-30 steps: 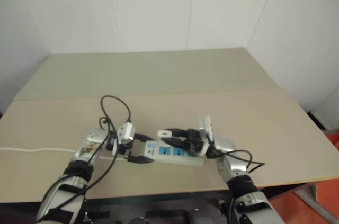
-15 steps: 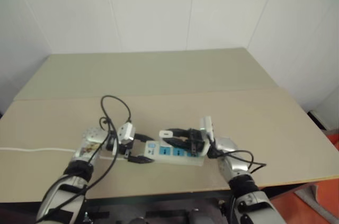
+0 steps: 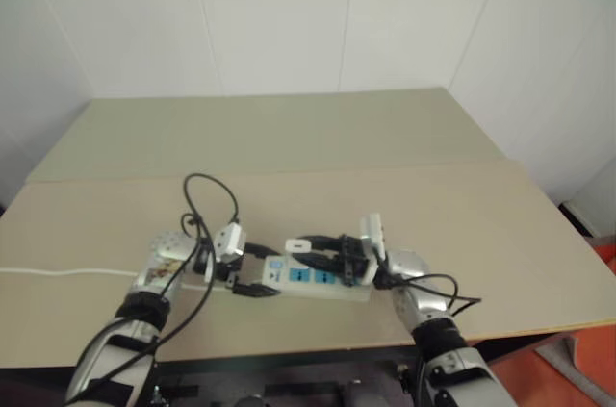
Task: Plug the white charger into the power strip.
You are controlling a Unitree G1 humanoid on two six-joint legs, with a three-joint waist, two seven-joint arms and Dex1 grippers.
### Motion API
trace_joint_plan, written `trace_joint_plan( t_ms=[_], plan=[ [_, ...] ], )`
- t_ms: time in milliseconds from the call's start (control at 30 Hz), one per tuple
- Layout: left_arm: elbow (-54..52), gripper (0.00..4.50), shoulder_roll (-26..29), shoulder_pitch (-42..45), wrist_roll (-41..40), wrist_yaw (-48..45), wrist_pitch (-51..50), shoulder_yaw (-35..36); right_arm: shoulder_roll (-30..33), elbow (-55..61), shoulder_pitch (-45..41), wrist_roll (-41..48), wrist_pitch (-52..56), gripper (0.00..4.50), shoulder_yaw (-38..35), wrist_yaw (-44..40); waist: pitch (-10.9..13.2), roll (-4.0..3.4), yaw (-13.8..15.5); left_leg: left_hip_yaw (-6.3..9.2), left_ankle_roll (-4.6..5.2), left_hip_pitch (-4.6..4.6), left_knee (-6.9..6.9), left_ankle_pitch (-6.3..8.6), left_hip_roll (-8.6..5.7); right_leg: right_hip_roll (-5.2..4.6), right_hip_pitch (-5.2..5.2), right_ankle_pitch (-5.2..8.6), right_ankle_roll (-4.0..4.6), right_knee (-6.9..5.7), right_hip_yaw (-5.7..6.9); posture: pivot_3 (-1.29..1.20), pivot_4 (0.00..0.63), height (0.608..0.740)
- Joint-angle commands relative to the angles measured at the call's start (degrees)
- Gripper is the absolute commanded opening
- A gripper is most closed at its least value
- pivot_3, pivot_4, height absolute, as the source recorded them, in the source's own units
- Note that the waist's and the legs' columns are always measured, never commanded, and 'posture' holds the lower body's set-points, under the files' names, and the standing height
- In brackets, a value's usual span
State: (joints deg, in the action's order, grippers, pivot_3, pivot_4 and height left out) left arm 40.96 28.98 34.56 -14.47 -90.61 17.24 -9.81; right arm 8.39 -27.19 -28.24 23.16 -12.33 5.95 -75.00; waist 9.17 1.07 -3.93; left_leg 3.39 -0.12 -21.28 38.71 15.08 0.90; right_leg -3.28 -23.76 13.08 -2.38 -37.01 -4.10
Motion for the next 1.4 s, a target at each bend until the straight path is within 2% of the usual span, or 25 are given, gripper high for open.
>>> trace_joint_plan(
  t_ms=[33, 467, 667, 933, 1233, 1400],
  plan=[
    [0.9, 3.26, 0.8, -0.8, 3.0, 0.2, 0.0, -1.0, 0.4, -1.5, 0.6, -0.6, -0.8, 1.12, -0.3, -0.5, 0.0, 0.0, 0.0, 0.0, 0.0, 0.05, -0.01, 0.0, 0.0, 0.0, 0.06, 0.0, 0.0, 0.01, 0.0, 0.0, 0.15, 0.74],
    [1.2, 3.26, 0.4, -0.9, 3.3, 0.1, 0.5, -1.1, -0.4, -3.7, 1.8, -4.4, -5.7, 1.12, 1.6, 0.7, 0.0, 0.02, -0.1, 0.02, 0.0, 0.64, -0.23, 0.01, 0.01, 0.0, 0.67, 0.07, 0.01, 0.19, 0.02, 0.0, 0.15, 0.74],
    [1.1, 3.26, 0.4, -1.0, 3.3, 0.0, 0.3, -0.9, 0.6, -6.3, 0.7, -5.3, -6.4, 1.12, 1.5, 0.3, 0.0, 0.04, -0.1, 0.0, 0.0, 1.07, -0.4, 0.01, 0.01, 0.0, 1.06, 0.13, 0.01, 0.27, 0.0, 0.0, 0.15, 0.74],
    [1.0, 3.26, 0.5, -0.9, 3.4, 0.0, 0.0, -1.0, 1.1, -10.1, -1.0, -6.3, -5.0, 1.12, 2.3, 0.4, -0.1, 0.12, -0.1, 0.01, 0.0, 1.17, -0.4, 0.01, 0.02, 0.0, 1.18, 0.17, -0.04, 0.28, 0.01, 0.0, 0.15, 0.74],
    [0.7, 3.26, 0.7, -1.2, 4.4, 0.1, 0.3, -1.3, 0.8, -19.6, -3.0, -7.6, -5.7, 1.12, 2.1, 0.4, -0.4, 0.61, -0.3, -0.05, -0.01, 1.95, -0.73, 0.01, 0.05, 0.0, 1.7, 0.48, -0.22, 0.31, -0.06, 0.0, 0.15, 0.74],
    [0.4, 3.26, 1.2, -1.7, 4.8, 0.2, 0.6, -1.1, 1.1, -22.8, -3.2, -7.7, -5.9, 1.12, 2.1, -0.9, -0.9, 0.67, -0.3, -0.05, -0.01, 2.02, -0.81, 0.01, 0.09, 0.04, 1.7, 0.53, -0.17, 0.28, -0.06, 0.0, 0.15, 0.74]
  ],
)
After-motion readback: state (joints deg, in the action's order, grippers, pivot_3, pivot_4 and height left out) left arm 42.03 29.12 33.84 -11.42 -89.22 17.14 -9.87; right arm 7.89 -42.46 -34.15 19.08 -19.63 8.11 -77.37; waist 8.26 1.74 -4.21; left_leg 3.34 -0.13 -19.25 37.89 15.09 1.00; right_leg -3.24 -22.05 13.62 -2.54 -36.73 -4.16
